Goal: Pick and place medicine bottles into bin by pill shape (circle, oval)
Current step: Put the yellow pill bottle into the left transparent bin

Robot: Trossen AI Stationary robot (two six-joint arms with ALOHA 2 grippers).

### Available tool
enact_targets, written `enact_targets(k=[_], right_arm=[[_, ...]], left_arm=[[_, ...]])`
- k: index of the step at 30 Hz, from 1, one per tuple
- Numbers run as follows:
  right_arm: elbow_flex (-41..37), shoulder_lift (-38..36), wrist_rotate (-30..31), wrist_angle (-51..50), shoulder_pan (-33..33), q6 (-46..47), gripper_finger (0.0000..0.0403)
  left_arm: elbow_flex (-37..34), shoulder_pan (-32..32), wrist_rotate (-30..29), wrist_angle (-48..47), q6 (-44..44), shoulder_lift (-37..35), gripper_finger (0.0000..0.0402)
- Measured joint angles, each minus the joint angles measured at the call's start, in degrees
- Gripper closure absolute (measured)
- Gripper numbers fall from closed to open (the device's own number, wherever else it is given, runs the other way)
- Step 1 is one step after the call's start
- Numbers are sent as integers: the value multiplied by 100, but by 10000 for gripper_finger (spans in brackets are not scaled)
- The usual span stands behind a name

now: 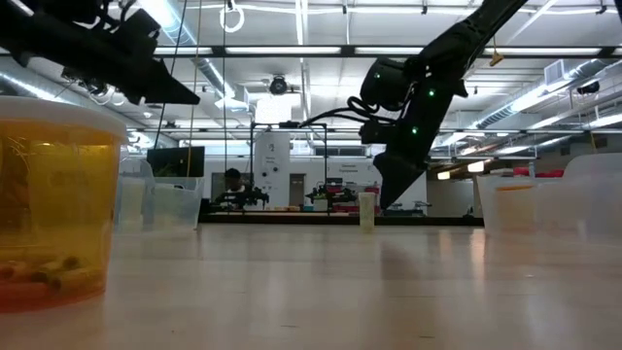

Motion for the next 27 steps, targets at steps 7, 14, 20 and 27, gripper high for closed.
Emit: enact_targets(k=[7,14,20,27], right_arm=[[-69,186,-119,356,-31,-41,185],[-69,304,-418,716,-28,-43,185],[-69,300,-500,1005,-24,-42,185],[-69,298,-569,931,-24,-44,185]], left_arm=[[292,173,9,-170,26,290,386],[362,193,7,-236,48,312,389],[362,197,9,-248,50,312,374],[362,197,10,-300,98,312,383]])
